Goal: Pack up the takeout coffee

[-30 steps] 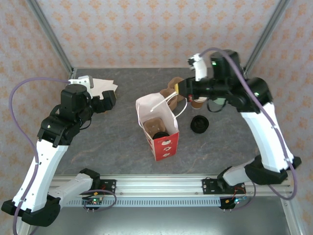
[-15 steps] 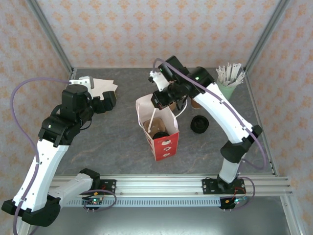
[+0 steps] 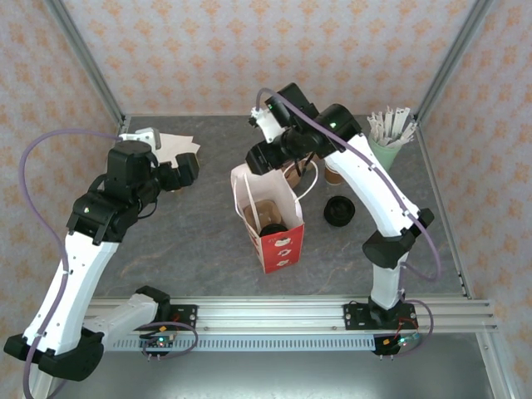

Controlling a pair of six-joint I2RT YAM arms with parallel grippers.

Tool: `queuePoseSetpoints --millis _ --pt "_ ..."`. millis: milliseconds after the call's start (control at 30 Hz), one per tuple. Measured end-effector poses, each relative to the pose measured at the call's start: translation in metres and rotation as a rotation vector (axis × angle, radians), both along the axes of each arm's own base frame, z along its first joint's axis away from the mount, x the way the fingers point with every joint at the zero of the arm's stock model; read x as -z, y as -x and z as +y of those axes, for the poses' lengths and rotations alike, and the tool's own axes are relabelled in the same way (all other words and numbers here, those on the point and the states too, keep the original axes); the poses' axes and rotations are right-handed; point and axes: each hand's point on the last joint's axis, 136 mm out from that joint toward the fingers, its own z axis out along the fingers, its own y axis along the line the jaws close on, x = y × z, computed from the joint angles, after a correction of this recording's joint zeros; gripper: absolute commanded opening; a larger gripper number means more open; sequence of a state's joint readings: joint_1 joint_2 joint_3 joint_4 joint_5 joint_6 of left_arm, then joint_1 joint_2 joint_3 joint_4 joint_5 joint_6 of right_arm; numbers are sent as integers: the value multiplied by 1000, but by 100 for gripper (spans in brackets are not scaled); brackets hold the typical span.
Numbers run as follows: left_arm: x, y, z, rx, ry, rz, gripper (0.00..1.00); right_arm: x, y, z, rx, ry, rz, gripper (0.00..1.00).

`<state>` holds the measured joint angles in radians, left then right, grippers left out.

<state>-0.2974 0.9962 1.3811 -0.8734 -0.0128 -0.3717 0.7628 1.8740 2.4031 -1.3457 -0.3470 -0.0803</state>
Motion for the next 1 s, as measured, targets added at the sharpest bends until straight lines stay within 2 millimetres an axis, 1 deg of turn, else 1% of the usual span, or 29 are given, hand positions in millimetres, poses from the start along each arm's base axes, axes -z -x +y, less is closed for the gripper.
queuePoseSetpoints --millis 67,133,200,300,333,433,500,533,633,733,833,1000 --pt "1 -5 2 -13 1 15 100 -11 -5 -13 42 4 -48 59" --pt "4 -11 7 -35 0 35 100 -27 -9 -28 89 -6 -111 64" --pt "8 -18 14 -64 4 62 99 -44 -9 -45 136 -23 -175 67" --pt "20 -31 27 -100 18 122 97 -71 0 -77 207 -52 -279 73" --pt "26 -37 31 -105 19 152 95 -79 4 -88 233 -64 -314 77" --pt "43 -58 39 -113 -2 233 91 -92 13 -119 315 -90 -392 83" --pt "59 -73 39 -98 -31 292 89 -94 18 -137 368 -99 -430 88" --pt "68 -81 39 -87 -51 327 89 -94 19 -145 395 -103 -447 93" --pt "96 -99 42 -69 -121 423 88 -84 25 -163 456 -102 -474 100" --pt "125 -117 50 -67 -216 515 88 -74 30 -177 502 -95 -491 99" --pt "154 -131 56 -62 -333 604 89 -68 34 -190 545 -86 -506 99" --pt "198 -152 50 -25 -531 717 92 -66 35 -200 584 -69 -525 99"
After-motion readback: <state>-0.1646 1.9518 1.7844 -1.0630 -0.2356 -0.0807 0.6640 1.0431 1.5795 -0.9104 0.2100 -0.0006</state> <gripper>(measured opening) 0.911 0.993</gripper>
